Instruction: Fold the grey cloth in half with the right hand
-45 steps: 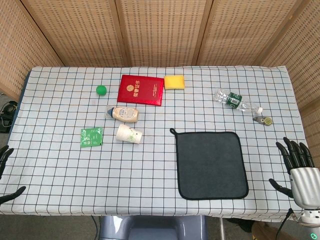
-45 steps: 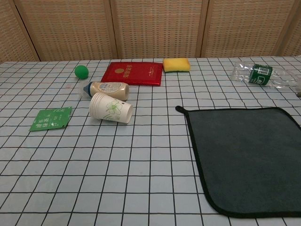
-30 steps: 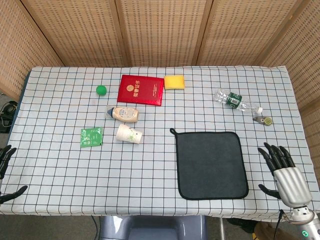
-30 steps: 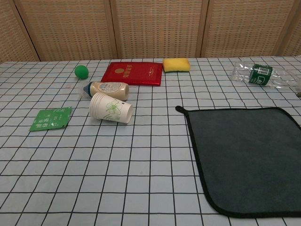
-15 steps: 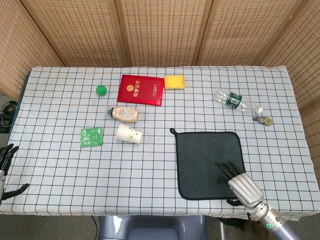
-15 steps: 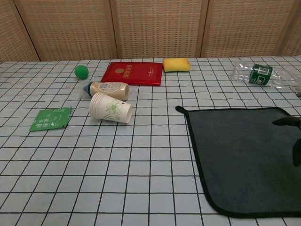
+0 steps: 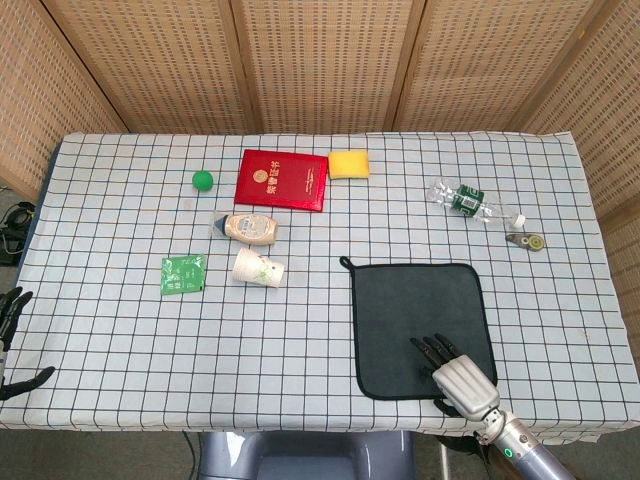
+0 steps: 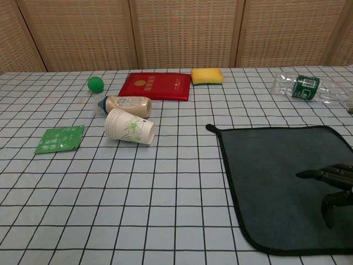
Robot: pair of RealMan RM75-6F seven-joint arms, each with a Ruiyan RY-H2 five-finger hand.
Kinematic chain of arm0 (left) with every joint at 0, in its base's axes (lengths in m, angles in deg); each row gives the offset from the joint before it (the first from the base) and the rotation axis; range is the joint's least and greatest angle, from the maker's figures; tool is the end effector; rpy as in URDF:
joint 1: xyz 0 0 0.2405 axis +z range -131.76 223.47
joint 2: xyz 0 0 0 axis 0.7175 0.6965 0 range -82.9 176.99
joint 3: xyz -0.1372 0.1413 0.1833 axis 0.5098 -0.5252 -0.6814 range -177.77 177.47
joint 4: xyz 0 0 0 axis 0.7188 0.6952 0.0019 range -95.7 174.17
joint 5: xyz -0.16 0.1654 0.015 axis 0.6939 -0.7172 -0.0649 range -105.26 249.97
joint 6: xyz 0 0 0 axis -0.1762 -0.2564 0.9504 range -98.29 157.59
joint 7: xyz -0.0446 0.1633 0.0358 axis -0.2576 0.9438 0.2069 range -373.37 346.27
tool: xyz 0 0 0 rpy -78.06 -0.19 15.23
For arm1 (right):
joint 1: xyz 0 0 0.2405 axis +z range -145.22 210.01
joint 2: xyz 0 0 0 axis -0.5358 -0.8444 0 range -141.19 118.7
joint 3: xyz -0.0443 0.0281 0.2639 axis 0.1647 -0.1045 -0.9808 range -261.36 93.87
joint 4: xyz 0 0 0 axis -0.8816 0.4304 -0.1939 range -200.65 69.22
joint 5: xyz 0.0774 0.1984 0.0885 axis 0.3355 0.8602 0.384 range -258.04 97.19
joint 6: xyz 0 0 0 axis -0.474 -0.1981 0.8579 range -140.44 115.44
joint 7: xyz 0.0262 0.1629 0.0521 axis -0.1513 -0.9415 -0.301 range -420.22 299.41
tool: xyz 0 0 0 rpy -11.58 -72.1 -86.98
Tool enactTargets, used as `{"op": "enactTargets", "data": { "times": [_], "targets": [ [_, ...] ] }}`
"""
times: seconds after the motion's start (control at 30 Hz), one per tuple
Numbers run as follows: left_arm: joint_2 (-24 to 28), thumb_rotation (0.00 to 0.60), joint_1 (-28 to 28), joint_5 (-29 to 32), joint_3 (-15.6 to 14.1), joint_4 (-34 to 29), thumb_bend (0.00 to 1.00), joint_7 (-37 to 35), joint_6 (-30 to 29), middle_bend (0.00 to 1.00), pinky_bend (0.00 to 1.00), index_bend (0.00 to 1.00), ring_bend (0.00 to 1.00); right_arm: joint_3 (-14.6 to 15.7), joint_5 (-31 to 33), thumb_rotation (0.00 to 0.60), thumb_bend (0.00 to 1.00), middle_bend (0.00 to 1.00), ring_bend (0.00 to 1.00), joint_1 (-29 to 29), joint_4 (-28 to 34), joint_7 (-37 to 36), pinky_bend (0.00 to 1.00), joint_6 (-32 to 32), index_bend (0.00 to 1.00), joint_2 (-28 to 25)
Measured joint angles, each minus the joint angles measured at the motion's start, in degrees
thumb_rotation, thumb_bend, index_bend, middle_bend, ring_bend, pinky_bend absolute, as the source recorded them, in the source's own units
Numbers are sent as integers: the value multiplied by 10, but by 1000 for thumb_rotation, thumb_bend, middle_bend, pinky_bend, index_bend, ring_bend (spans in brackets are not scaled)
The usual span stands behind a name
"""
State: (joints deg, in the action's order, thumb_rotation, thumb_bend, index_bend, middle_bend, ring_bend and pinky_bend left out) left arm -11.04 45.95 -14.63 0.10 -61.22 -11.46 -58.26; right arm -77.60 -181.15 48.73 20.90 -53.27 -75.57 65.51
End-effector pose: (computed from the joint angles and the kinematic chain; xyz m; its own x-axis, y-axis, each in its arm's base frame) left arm -0.3235 0.1731 0.1661 0.3974 0.0348 0.9170 0.9156 0.0521 -0.3987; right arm -0.2798 -0.2045 -0.0162 0.5643 -0.3653 0.7404 -0.7902 -0.4988 0.3562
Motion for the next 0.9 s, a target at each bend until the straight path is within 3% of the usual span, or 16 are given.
{"op": "enactTargets", "data": {
  "times": [0.7, 0.9],
  "targets": [
    [-2, 600, -2, 1, -1, 0, 0, 4, 4, 0, 0, 0, 0, 14, 7, 600, 467, 0, 0, 8, -52, 12, 0, -7, 492, 33],
    [-3, 600, -2, 1, -2, 0, 0, 5, 5, 0, 0, 0, 0, 17, 7, 600, 541, 0, 0, 9, -61, 14, 0, -11, 506, 39]
  ]
}}
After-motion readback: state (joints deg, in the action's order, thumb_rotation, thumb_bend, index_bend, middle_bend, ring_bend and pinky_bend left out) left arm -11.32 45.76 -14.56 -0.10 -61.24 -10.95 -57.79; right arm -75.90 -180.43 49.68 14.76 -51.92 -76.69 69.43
